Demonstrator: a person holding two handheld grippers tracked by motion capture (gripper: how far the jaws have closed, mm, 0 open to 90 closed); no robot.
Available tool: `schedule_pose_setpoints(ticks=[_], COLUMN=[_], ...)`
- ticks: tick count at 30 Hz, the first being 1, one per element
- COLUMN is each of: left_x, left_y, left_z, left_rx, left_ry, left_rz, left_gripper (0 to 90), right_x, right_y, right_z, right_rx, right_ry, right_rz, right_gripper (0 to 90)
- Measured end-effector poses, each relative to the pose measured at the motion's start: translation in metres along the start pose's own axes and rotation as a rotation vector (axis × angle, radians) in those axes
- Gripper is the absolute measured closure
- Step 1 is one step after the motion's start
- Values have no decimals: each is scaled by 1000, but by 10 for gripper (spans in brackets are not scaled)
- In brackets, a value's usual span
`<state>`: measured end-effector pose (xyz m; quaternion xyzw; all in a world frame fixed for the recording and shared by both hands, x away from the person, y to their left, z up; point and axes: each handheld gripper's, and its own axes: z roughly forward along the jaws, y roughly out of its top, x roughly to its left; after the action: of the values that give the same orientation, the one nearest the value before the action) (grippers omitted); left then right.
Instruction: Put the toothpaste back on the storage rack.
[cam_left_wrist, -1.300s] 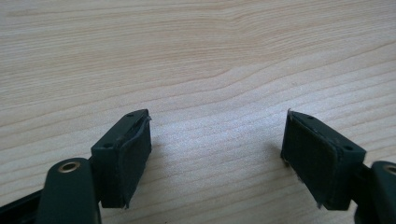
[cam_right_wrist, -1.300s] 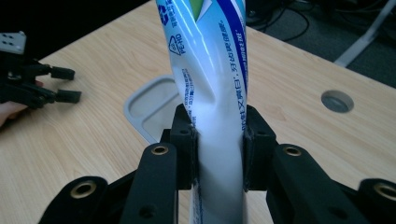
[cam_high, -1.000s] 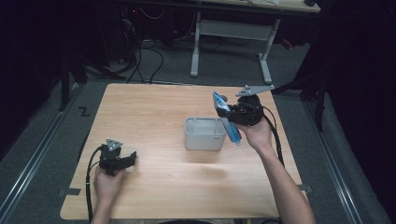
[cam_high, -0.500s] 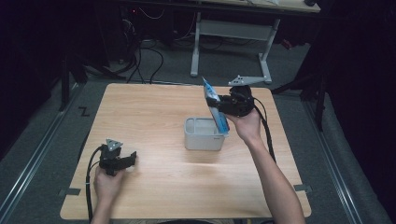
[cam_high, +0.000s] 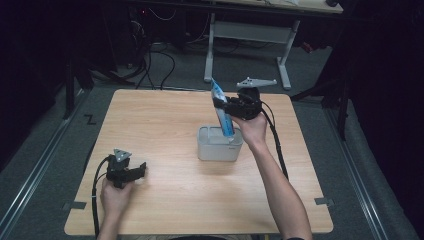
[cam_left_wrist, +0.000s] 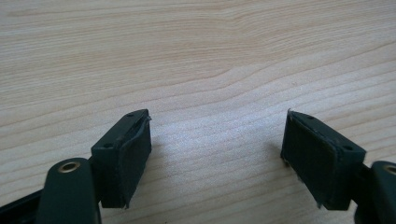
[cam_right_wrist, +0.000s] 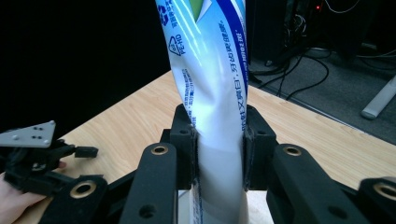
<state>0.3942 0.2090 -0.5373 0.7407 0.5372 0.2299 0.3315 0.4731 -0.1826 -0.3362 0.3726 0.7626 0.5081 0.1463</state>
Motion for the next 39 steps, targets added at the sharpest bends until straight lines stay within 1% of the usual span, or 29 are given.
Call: schedule_pose_setpoints(ticks=[1,2,4,8,13,17,21,25,39], left_x=[0,0,0,0,0,0,0,0,1], left_y=[0,0,0,0,0,0,0,0,0], left_z=[0,0,0,0,0,0,0,0,0], left_rx=[0,0,0,0,-1,-2,-2,-2,-2], left_ry=[0,0,0,0,-1,-2,-3,-3,-5], left_rz=[0,0,0,0,-1,-2,-3,-3,-5], left_gripper=[245,245,245,245,245,244,244,244,242], right_x=[1,1,3,2,4,5,4,5,6], right_y=[0,0,-4,-7,-9,-11,-13,-17,-26], right_z=[4,4,14,21,29,32,33,35,43], right_rx=[4,4,17,24,33,52,63,87,117], right_ry=[-6,-6,-19,-18,-23,-40,-47,-60,-65], right_rz=[-4,-4,-24,-9,-22,-32,-39,-58,-70], right_gripper=[708,708,708,707,706,705,705,705,703])
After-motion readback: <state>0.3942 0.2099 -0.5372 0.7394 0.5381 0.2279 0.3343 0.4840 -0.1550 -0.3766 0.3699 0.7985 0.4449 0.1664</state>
